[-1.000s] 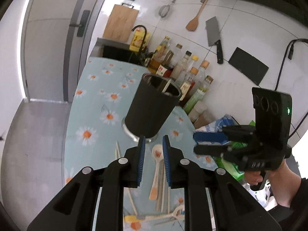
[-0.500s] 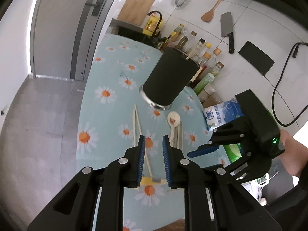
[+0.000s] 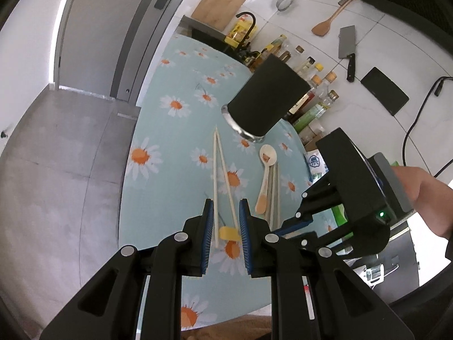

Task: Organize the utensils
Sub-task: 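Grasp the yellow-handled spoon with the right gripper while the left gripper moves toward the chopsticks, then grasp a wooden chopstick with the left gripper while the right gripper lifts the yellow spoon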

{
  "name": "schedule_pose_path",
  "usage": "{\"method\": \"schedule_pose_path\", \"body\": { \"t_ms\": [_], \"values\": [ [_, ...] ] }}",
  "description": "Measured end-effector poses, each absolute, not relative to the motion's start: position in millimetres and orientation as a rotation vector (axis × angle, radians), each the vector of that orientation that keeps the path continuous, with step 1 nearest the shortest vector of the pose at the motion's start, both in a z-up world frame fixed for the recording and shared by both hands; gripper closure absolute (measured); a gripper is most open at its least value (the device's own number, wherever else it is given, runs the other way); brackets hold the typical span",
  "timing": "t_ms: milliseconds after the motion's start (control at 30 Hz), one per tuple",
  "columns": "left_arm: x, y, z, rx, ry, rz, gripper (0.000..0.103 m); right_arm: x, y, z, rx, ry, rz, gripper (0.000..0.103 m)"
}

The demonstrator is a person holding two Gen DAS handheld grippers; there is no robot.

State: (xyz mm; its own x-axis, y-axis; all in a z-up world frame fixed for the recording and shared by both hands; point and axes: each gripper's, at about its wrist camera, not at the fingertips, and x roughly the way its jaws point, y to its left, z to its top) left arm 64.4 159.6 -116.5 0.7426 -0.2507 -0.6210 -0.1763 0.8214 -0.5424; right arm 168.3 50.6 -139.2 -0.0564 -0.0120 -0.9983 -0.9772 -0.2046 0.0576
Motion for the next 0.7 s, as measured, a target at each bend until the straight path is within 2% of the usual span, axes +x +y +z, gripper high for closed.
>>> {"method": "schedule_pose_path", "body": {
  "t_ms": [400,500,700],
  "values": [
    [58,170,-129,-0.67,0.733,-0.054,0.086,173,63,-146,-1.395,1.219,1.362,0.09],
    [58,169,-132,-0.677,0.735,-0.059,0.086,171,65,-149,-1.399,1.222,1.361,0.095],
    [60,170,-137,-0.69,0.747,-0.068,0.086,171,68,-152,-1.4,1.23,1.358,0.095]
  ]
}}
